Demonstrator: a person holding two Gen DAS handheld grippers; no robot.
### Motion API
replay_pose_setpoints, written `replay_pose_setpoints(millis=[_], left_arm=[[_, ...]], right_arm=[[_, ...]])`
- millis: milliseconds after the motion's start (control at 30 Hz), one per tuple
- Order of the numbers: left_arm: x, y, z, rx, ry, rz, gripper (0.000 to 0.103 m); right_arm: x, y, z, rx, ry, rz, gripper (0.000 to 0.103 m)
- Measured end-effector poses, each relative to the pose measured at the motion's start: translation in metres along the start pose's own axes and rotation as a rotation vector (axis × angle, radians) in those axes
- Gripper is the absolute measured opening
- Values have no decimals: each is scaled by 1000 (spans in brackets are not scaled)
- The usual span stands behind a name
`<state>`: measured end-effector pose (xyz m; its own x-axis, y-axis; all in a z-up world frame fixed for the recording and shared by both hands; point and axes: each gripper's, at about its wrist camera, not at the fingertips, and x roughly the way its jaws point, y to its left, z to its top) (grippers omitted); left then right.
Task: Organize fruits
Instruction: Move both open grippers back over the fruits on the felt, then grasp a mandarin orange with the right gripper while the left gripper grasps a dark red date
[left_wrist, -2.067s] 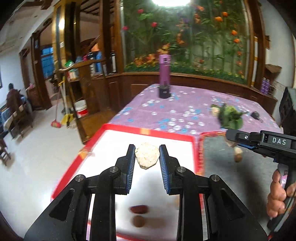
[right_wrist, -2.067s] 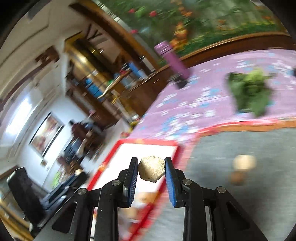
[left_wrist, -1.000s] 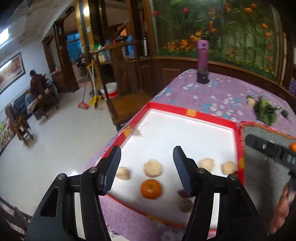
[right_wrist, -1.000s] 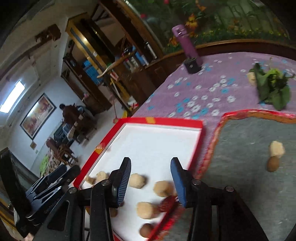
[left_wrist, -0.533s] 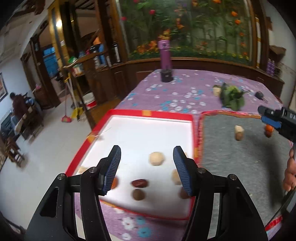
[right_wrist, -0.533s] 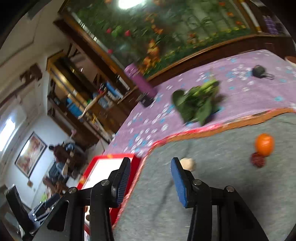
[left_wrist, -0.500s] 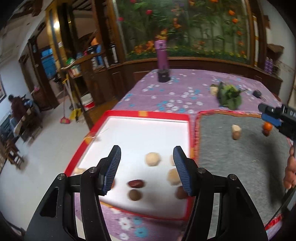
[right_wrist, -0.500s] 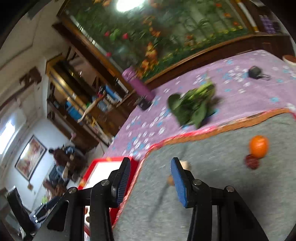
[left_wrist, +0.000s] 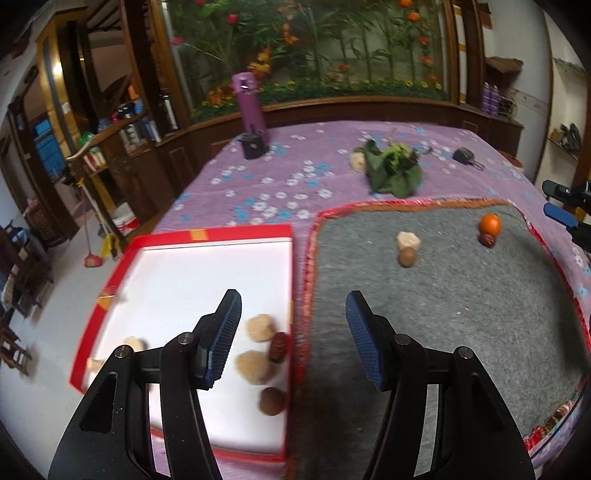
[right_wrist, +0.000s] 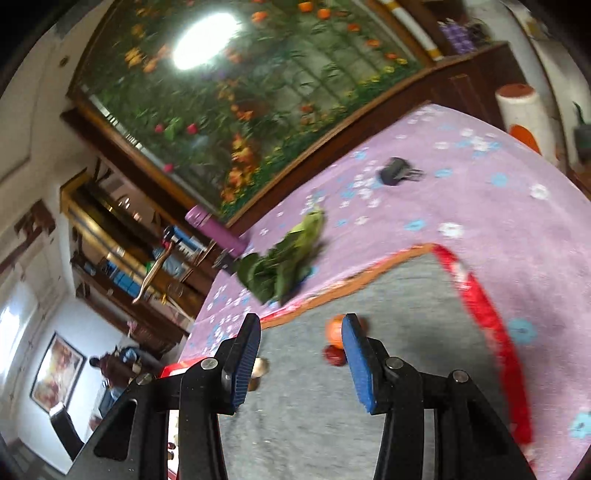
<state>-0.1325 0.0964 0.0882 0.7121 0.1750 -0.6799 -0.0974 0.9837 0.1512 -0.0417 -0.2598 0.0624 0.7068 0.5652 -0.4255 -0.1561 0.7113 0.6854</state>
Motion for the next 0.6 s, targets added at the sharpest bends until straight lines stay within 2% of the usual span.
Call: replay_pose_setpoints(millis=[100, 267, 467, 600], left_arm=[[7, -8, 1, 12, 12, -24, 59], [19, -20, 2, 31, 36, -56, 59], [29, -40, 7, 75, 49, -97, 59], [35, -45, 7, 90, 63, -97, 59]], right_arm=[[2, -9, 0, 19, 26, -13, 45], [26, -13, -3, 34, 120, -37, 45], [66, -14, 1, 38, 181, -102, 45], [91, -5, 4, -24, 216, -190, 45]])
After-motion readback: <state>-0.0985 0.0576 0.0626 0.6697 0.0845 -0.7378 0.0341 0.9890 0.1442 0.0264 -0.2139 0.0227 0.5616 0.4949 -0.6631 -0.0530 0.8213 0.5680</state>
